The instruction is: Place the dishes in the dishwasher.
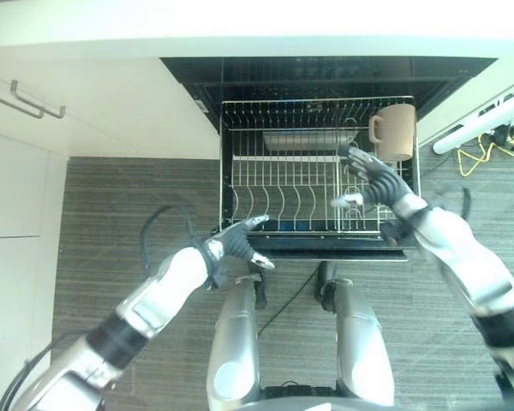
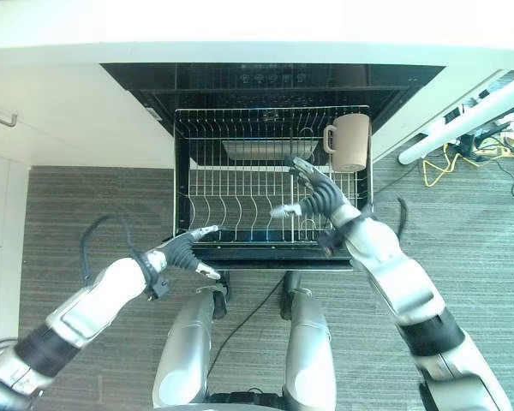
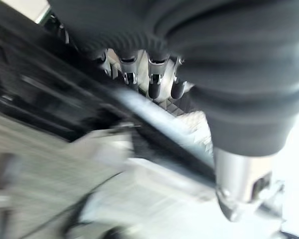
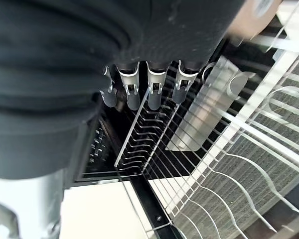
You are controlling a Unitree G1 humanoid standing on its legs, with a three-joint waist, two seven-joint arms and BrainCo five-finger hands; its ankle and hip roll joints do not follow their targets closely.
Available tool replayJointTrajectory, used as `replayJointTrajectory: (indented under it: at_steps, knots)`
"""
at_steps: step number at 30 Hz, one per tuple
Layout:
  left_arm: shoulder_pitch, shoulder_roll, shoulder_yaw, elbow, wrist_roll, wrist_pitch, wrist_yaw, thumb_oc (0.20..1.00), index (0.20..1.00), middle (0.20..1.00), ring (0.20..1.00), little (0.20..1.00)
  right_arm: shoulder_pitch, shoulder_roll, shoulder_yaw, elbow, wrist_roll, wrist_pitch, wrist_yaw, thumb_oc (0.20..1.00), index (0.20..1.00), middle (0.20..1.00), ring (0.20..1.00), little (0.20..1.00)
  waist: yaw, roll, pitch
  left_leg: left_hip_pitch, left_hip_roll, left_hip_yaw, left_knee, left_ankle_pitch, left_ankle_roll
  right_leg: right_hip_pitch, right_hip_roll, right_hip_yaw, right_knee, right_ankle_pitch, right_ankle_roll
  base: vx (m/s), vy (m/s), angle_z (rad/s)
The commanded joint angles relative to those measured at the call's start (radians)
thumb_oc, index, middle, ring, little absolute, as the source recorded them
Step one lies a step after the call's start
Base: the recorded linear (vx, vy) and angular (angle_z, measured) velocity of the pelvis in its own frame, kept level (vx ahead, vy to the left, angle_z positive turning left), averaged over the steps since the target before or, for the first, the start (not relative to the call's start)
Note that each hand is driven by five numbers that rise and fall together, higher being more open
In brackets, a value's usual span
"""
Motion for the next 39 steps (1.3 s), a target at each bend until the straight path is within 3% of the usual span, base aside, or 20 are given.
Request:
replayJointTrajectory:
  at_steps: [1,3,4,11,15,19,22,25,28,29,30,32,33,34,35,37,39]
  knots:
    - [0.022,-0.007,0.082,-0.131,-0.113,-0.238,0.135,1.0,1.0,1.0,1.0,1.0,-0.028,0.024,-0.091,-0.059,0.084,-0.208,0.031,1.0,1.0,1.0,1.0,1.0,0.011,-0.018,-0.007,0.133,0.002,0.05,-0.054,-0.067,-0.002,0.068,-0.015,0.075,-0.071,0.018,0.067,0.12,-0.14,-0.02]
    - [0.019,-0.041,0.14,-0.141,-0.124,-0.341,0.185,1.0,1.0,1.0,1.0,1.0,0.03,0.045,-0.127,-0.081,0.102,-0.286,0.062,1.0,1.0,1.0,1.0,1.0,0.007,-0.036,-0.024,0.154,0.002,0.049,-0.065,-0.064,-0.005,0.097,-0.014,0.07,-0.095,0.027,0.069,0.14,-0.147,0.02]
    - [-0.009,-0.106,0.207,-0.159,-0.131,-0.427,0.214,1.0,1.0,1.0,1.0,1.0,0.061,0.078,-0.174,-0.101,0.153,-0.354,0.104,1.0,1.0,1.0,1.0,1.0,0.008,-0.063,-0.067,0.185,0.0,0.053,-0.094,-0.059,-0.008,0.142,-0.008,0.064,-0.151,0.044,0.071,0.18,-0.159,0.0]
    - [-0.058,-0.204,0.285,-0.204,-0.167,-0.594,0.227,1.0,1.0,1.0,1.0,1.0,0.058,0.134,-0.232,-0.132,0.254,-0.437,0.162,1.0,1.0,1.0,1.0,1.0,0.012,-0.096,-0.158,0.274,-0.015,0.06,-0.161,-0.066,-0.013,0.259,-0.004,0.048,-0.269,0.069,0.074,0.11,-0.049,0.0]
    - [-0.061,-0.239,0.298,-0.228,-0.194,-0.663,0.238,1.0,1.0,1.0,1.0,1.0,0.072,0.167,-0.223,-0.151,0.256,-0.466,0.169,1.0,1.0,1.0,1.0,1.0,0.016,-0.096,-0.215,0.336,-0.03,0.065,-0.211,-0.063,-0.015,0.33,-0.013,0.033,-0.338,0.094,0.081,0.11,0.064,0.06]
    - [-0.067,-0.276,0.295,-0.237,-0.228,-0.7,0.236,1.0,1.0,1.0,1.0,1.0,0.086,0.201,-0.207,-0.158,0.255,-0.509,0.161,1.0,1.0,1.0,1.0,1.0,0.014,-0.071,-0.284,0.418,-0.065,0.059,-0.308,-0.042,-0.009,0.388,-0.036,0.028,-0.412,0.144,0.106,0.1,0.19,-0.01]
    - [-0.075,-0.289,0.286,-0.238,-0.227,-0.702,0.252,1.0,1.0,1.0,1.0,1.0,0.088,0.241,-0.19,-0.161,0.22,-0.541,0.147,1.0,1.0,1.0,1.0,1.0,0.006,-0.058,-0.316,0.478,-0.089,0.056,-0.404,-0.019,-0.005,0.41,-0.064,0.031,-0.48,0.218,0.127,0.02,0.178,-0.02]
    - [-0.08,-0.287,0.283,-0.237,-0.198,-0.723,0.288,1.0,1.0,1.0,1.0,1.0,0.078,0.271,-0.159,-0.164,0.199,-0.559,0.141,1.0,1.0,1.0,1.0,1.0,0.006,-0.048,-0.329,0.522,-0.098,0.073,-0.46,-0.012,-0.001,0.396,-0.091,0.008,-0.466,0.286,0.141,-0.08,0.149,-0.02]
    - [-0.087,-0.268,0.292,-0.213,-0.208,-0.739,0.298,1.0,1.0,1.0,1.0,1.0,0.078,0.268,-0.151,-0.159,0.223,-0.59,0.134,1.0,1.0,1.0,1.0,1.0,0.005,-0.023,-0.34,0.528,-0.085,0.082,-0.474,0.007,0.006,0.39,-0.046,0.003,-0.339,0.208,0.129,-0.15,0.126,-0.19]
    - [-0.087,-0.26,0.295,-0.193,-0.222,-0.749,0.289,1.0,1.0,1.0,1.0,1.0,0.081,0.254,-0.167,-0.155,0.244,-0.6,0.129,1.0,1.0,1.0,1.0,1.0,0.0,-0.009,-0.346,0.518,-0.083,0.072,-0.476,0.023,0.008,0.387,0.021,0.032,-0.201,0.164,0.116,-0.21,0.104,-0.14]
    - [-0.081,-0.26,0.298,-0.188,-0.226,-0.753,0.288,1.0,1.0,1.0,1.0,1.0,0.079,0.248,-0.177,-0.153,0.264,-0.597,0.137,1.0,1.0,1.0,1.0,1.0,-0.001,-0.001,-0.348,0.518,-0.08,0.067,-0.478,0.028,0.008,0.378,0.056,0.043,-0.131,0.147,0.108,-0.23,0.101,-0.04]
    - [-0.074,-0.268,0.304,-0.185,-0.222,-0.754,0.291,1.0,1.0,1.0,1.0,1.0,0.071,0.249,-0.184,-0.147,0.284,-0.588,0.153,1.0,1.0,1.0,1.0,1.0,0.002,0.002,-0.348,0.52,-0.08,0.063,-0.482,0.03,0.007,0.364,0.072,0.048,-0.092,0.133,0.102,-0.14,0.013,0.14]
    - [-0.066,-0.273,0.311,-0.184,-0.214,-0.753,0.295,1.0,1.0,1.0,1.0,1.0,0.062,0.253,-0.185,-0.137,0.296,-0.588,0.169,1.0,1.0,1.0,1.0,1.0,0.011,-0.002,-0.351,0.517,-0.083,0.065,-0.485,0.039,0.002,0.375,0.08,0.037,-0.133,0.106,0.09,-0.18,-0.1,0.1]
    - [-0.06,-0.274,0.318,-0.183,-0.206,-0.743,0.316,1.0,1.0,1.0,1.0,1.0,0.058,0.257,-0.176,-0.124,0.3,-0.593,0.187,1.0,1.0,1.0,1.0,1.0,0.04,-0.016,-0.359,0.47,-0.084,0.078,-0.474,0.069,-0.019,0.466,0.075,-0.007,-0.248,0.063,0.066,-0.15,-0.11,-0.04]
    - [-0.059,-0.274,0.317,-0.182,-0.204,-0.743,0.319,1.0,1.0,1.0,1.0,1.0,0.058,0.257,-0.176,-0.123,0.3,-0.593,0.189,1.0,1.0,1.0,1.0,1.0,0.042,-0.018,-0.358,0.468,-0.085,0.077,-0.471,0.071,-0.021,0.479,0.077,-0.009,-0.266,0.065,0.063,-0.13,-0.147,-0.23]
    - [-0.043,-0.271,0.329,-0.186,-0.208,-0.725,0.333,1.0,1.0,1.0,1.0,1.0,0.054,0.246,-0.168,-0.124,0.312,-0.583,0.194,1.0,1.0,1.0,1.0,1.0,0.055,-0.025,-0.353,0.428,-0.082,0.091,-0.456,0.093,-0.035,0.564,0.106,0.014,-0.394,0.017,0.024,-0.12,-0.143,-0.42]
    - [-0.035,-0.268,0.334,-0.195,-0.252,-0.701,0.328,1.0,1.0,1.0,1.0,1.0,0.046,0.22,-0.174,-0.144,0.322,-0.571,0.164,1.0,1.0,1.0,1.0,1.0,0.072,-0.033,-0.33,0.351,-0.089,0.086,-0.386,0.107,-0.046,0.605,0.115,0.025,-0.443,0.018,-0.007,-0.25,-0.128,-0.12]
